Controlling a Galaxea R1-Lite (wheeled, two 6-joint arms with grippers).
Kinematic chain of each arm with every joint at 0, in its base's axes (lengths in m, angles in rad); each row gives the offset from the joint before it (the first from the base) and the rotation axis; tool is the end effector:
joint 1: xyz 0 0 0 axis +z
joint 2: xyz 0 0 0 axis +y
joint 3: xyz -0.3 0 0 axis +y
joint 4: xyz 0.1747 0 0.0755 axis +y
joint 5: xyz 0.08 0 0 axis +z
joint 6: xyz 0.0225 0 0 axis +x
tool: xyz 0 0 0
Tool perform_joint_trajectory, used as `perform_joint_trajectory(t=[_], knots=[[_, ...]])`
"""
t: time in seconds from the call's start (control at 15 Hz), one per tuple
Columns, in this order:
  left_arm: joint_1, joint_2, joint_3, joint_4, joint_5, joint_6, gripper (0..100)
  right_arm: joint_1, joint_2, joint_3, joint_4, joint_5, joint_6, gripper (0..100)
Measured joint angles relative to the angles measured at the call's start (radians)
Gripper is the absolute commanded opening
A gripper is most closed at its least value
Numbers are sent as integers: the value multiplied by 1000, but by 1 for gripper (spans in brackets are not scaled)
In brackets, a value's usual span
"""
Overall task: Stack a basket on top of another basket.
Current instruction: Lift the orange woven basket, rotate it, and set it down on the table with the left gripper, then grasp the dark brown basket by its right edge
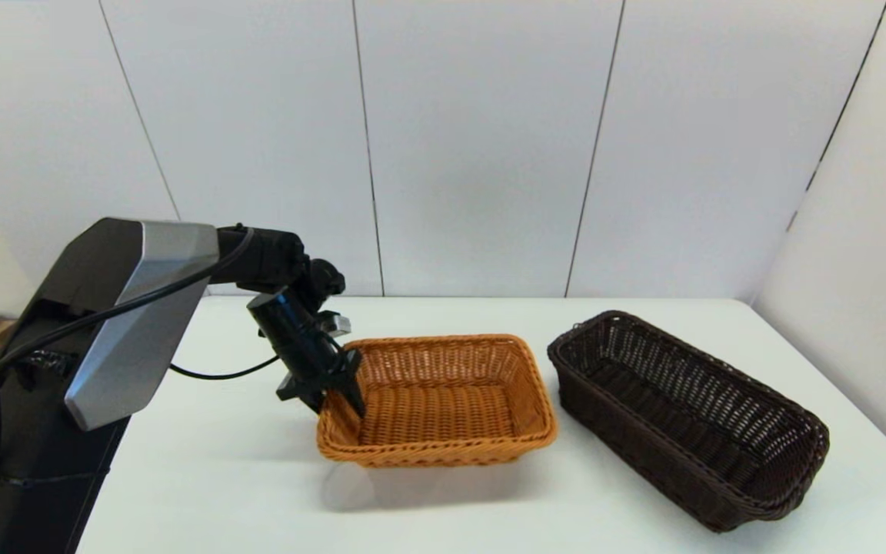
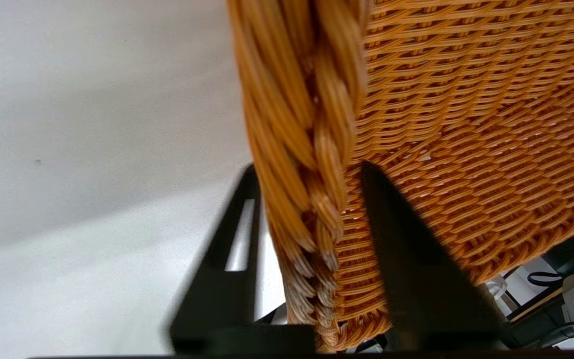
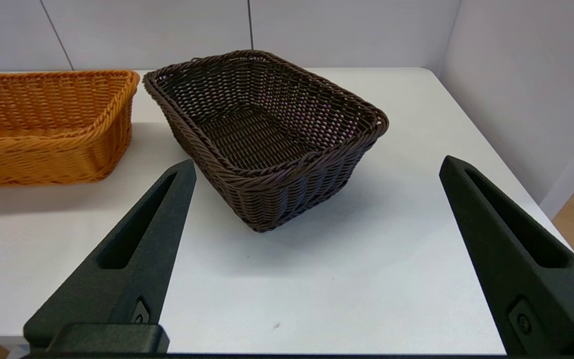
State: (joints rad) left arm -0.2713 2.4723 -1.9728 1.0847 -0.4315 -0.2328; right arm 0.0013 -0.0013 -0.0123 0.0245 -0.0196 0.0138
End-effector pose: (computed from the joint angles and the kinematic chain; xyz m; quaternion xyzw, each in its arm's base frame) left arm 0.4054 -0.1225 0.0683 -0.1332 0.7328 -0.1577 0.6484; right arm -0.0239 -0.0005 0.0764 0.0068 0.0054 -0.0092 0.9999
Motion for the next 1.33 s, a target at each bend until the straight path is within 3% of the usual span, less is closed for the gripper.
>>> perform_joint_trajectory(t=[0.33,0.6,0.87,1.13,1.33], knots=[[26,-36,0,1,-14,0,100,0,0,0,0,0,0,100],[139,-175,3,27,-80,31,100,0,0,0,0,0,0,100],[291,-442,14,81,-92,16,100,0,0,0,0,0,0,100],[424,-790,75,94,-14,-73,100,0,0,0,0,0,0,100],[509,-1144,225,98,21,-45,100,0,0,0,0,0,0,100]])
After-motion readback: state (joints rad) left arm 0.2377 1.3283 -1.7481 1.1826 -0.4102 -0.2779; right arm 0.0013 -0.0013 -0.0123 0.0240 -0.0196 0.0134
